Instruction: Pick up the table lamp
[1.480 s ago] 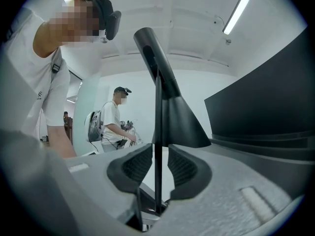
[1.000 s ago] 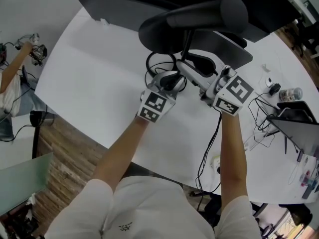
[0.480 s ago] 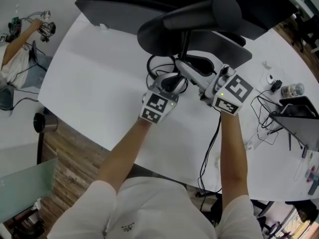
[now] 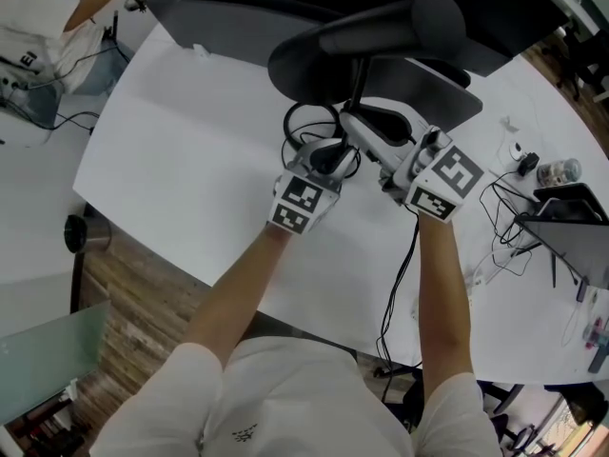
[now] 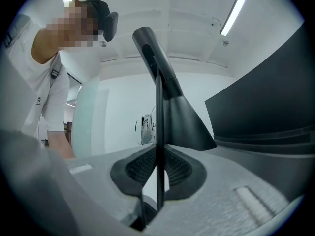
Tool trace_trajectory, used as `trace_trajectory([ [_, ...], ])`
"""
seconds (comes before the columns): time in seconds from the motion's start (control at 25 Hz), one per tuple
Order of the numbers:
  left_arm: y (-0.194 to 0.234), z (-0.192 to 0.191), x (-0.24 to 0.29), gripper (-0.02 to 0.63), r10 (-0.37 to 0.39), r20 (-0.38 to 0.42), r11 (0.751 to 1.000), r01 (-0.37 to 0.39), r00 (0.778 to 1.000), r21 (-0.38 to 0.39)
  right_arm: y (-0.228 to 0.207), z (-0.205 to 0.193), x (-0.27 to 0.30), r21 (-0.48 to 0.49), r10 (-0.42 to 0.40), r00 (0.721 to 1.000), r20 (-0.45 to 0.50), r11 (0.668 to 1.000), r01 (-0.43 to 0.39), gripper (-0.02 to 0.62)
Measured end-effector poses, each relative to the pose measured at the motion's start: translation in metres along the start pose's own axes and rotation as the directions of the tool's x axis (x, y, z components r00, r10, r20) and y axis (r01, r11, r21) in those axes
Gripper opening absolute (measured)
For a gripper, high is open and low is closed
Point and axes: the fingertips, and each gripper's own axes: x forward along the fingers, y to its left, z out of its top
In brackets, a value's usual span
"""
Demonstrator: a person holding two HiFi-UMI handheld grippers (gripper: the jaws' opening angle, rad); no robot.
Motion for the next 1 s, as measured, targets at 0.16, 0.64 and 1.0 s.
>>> trace_trajectory([
  [0.16, -0.004, 0.002, -0.004, 0.046, -0.006, 0.001, 1.0, 0.006, 1.0, 0.006, 0.003, 0.003, -0.001, 0.006, -0.003, 1.0, 0.008, 1.0, 0.003, 0.037],
  [0.64, -0.015, 0.024, -0.021, 0.046, -0.026, 0.017, 0.999, 0.026, 1.0, 0.029, 0.016, 0.029, -0.01, 0.002, -0.026, 0.999, 0.031, 1.0, 0.026, 0.035],
  [1.0, -0.027, 0.056, -0.048, 0.046, -0.043, 0.036, 0.998, 0.041, 0.998, 0.046, 0.039, 0.066, -0.009, -0.023, -0.029, 0.999, 0.034, 0.999, 0.029, 0.035],
])
